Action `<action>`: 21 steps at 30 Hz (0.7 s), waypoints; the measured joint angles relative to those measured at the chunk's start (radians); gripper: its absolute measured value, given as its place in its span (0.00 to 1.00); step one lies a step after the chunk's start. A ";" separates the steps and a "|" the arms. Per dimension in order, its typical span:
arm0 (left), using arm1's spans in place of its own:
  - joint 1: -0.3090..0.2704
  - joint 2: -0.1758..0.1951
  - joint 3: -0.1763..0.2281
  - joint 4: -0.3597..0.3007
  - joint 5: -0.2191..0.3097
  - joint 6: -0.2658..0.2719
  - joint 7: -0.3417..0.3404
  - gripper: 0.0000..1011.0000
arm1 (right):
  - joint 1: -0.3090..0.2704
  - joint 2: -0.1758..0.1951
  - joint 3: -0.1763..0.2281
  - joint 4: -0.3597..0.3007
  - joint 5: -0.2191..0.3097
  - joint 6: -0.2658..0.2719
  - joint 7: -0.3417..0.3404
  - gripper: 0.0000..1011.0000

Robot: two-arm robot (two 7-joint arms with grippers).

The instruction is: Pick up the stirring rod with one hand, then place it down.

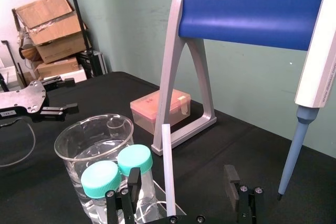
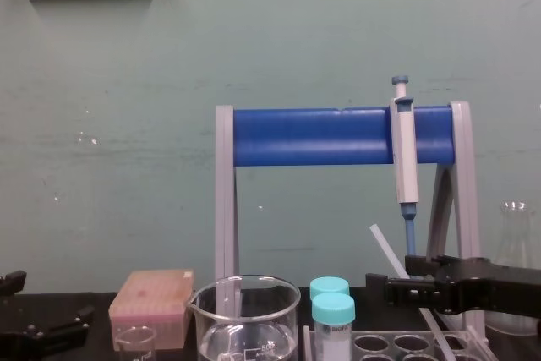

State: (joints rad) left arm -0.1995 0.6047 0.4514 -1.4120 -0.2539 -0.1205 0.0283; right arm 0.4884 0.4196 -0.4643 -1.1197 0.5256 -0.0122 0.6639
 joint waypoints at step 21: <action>0.000 0.000 0.000 0.000 0.000 0.000 0.000 0.99 | -0.002 0.002 0.001 -0.004 0.000 -0.002 -0.001 0.85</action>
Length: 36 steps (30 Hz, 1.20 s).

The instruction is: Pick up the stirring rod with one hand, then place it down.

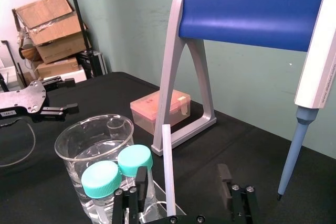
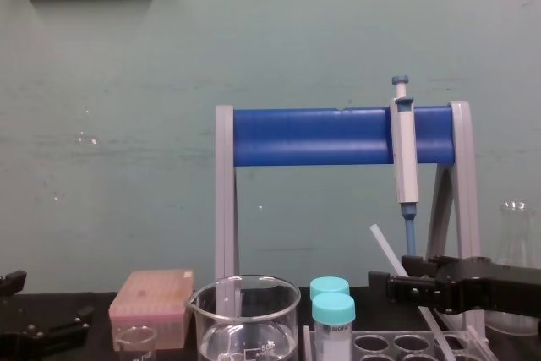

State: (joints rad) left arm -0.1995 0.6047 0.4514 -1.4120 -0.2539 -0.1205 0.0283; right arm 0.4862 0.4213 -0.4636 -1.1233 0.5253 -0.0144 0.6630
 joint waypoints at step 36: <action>0.000 0.000 0.000 0.000 0.000 0.000 0.000 0.99 | -0.001 0.001 0.000 -0.001 -0.001 -0.001 0.000 0.07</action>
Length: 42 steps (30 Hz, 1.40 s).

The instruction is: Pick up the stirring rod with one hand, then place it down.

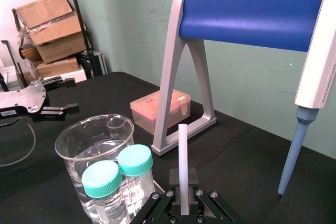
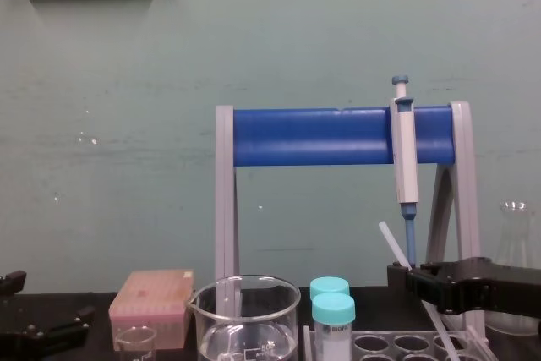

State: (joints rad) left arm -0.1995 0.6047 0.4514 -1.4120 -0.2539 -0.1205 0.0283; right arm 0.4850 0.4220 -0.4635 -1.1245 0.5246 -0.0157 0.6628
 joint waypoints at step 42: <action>0.000 0.000 0.000 0.000 0.000 0.000 0.000 0.99 | -0.053 -0.098 0.197 0.027 0.016 -0.534 0.029 0.07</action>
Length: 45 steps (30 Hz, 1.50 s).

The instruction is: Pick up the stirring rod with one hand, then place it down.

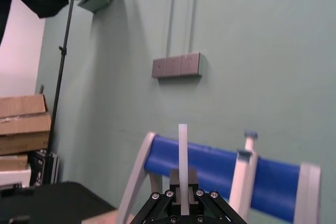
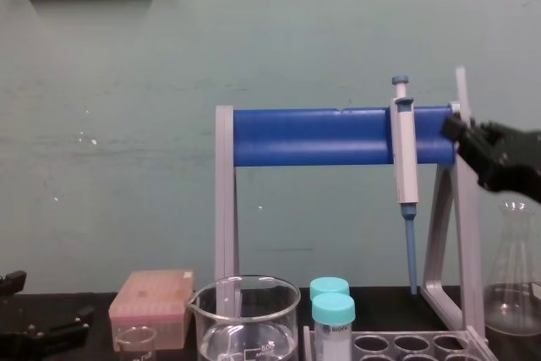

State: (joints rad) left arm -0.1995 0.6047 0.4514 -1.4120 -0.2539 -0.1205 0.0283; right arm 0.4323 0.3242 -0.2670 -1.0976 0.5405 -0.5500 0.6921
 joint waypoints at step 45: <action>0.000 0.000 0.000 0.000 0.000 0.000 0.000 0.99 | -0.014 0.004 0.016 0.034 -0.032 -0.017 0.003 0.07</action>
State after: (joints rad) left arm -0.1996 0.6047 0.4514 -1.4120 -0.2539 -0.1205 0.0283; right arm 0.4185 0.3279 -0.2508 -1.0639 0.5084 -0.5670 0.6946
